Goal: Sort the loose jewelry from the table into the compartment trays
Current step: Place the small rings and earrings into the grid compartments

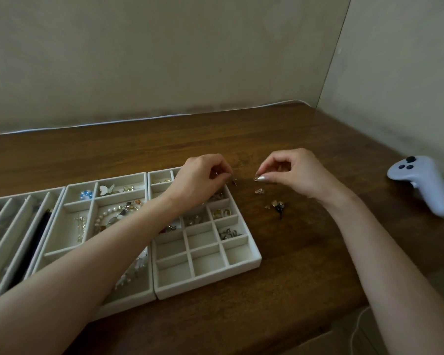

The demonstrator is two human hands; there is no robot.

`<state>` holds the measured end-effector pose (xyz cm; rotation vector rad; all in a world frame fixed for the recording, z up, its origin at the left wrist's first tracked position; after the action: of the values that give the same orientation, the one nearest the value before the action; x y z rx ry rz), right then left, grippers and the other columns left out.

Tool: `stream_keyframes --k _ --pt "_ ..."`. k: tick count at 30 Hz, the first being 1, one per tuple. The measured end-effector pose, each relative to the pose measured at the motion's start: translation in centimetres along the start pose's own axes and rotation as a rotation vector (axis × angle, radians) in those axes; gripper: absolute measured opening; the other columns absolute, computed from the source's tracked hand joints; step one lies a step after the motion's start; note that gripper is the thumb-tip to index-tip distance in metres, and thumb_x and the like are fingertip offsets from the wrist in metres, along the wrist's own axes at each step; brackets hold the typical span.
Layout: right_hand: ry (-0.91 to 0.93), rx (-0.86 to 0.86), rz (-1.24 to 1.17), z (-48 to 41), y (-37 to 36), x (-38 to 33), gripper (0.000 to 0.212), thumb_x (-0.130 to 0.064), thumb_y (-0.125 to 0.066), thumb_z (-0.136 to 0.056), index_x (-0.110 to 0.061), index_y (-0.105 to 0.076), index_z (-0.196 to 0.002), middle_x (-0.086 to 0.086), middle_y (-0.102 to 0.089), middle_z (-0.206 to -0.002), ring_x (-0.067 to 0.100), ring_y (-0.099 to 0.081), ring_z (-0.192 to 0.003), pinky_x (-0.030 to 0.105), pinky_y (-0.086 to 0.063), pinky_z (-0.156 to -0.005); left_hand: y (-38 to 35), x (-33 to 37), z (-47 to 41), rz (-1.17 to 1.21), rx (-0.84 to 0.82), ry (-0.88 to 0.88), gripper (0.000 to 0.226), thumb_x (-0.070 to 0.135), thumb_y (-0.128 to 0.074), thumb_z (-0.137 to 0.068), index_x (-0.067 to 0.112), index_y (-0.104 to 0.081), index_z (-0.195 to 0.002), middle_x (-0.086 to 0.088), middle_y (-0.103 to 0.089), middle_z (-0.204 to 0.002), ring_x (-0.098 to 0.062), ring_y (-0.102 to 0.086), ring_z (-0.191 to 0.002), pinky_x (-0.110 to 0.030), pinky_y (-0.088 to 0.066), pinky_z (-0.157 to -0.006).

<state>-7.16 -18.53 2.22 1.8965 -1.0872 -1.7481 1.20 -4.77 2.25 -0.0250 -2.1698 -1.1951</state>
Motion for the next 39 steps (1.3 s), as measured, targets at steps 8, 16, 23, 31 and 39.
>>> stream_keyframes --k 8,16,23,31,39 --pt "-0.075 -0.029 0.054 -0.1 1.3 2.0 0.006 -0.019 -0.072 -0.080 -0.024 -0.070 -0.083 -0.010 -0.065 -0.087 0.002 -0.058 -0.086 0.019 -0.039 -0.069 -0.1 0.2 0.1 0.011 -0.010 -0.021 0.011 0.012 -0.058 -0.089 0.014 -0.065 -0.097 0.004 -0.064 -0.096 -0.007 -0.059 -0.089 -0.015 -0.048 -0.076" --pt "-0.201 -0.354 0.064 1.2 0.1 3.3 0.014 -0.024 -0.076 -0.074 -0.024 -0.068 -0.086 -0.005 -0.064 -0.094 0.010 -0.057 -0.088 0.027 -0.041 -0.073 -0.2 0.2 0.1 0.007 -0.007 -0.032 0.011 0.012 -0.059 -0.089 0.013 -0.065 -0.097 0.002 -0.065 -0.096 -0.010 -0.060 -0.089 -0.021 -0.050 -0.078" --pt "-0.227 -0.382 0.113 1.2 -0.1 3.7 0.010 -0.023 -0.075 -0.075 -0.023 -0.067 -0.082 -0.003 -0.063 -0.098 0.015 -0.056 -0.096 0.036 -0.046 -0.085 -0.2 0.2 0.2 0.011 -0.006 -0.033 0.010 0.012 -0.059 -0.089 0.015 -0.065 -0.096 0.002 -0.065 -0.096 -0.009 -0.060 -0.089 -0.022 -0.051 -0.078" --pt "-0.197 -0.317 0.110 0.8 0.0 3.4 0.010 -0.023 -0.075 -0.076 -0.027 -0.068 -0.083 -0.001 -0.064 -0.095 0.016 -0.057 -0.089 0.033 -0.046 -0.078 -0.7 1.5 0.0 0.038 -0.030 -0.068 0.012 0.013 -0.059 -0.088 0.016 -0.063 -0.099 0.004 -0.063 -0.096 -0.006 -0.058 -0.087 -0.011 -0.047 -0.072" --pt "-0.227 -0.233 0.076 0.6 0.3 3.2 0.005 -0.021 -0.074 -0.079 -0.024 -0.070 -0.081 -0.008 -0.068 -0.088 0.010 -0.061 -0.089 0.029 -0.046 -0.077 -4.2 3.7 -2.8 -0.059 -0.289 -0.050 0.027 0.024 -0.069 -0.082 0.021 -0.053 -0.104 0.006 -0.063 -0.098 -0.009 -0.059 -0.090 -0.027 -0.052 -0.080"
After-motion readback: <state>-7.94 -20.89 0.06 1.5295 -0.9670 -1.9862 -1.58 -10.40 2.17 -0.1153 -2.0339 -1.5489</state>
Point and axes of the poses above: each hand's wrist, its own z-axis away from the middle knuckle, its own y-axis out of the back of the hand, x = y × z, the point moved 8 cm from there along -z, towards the middle knuckle
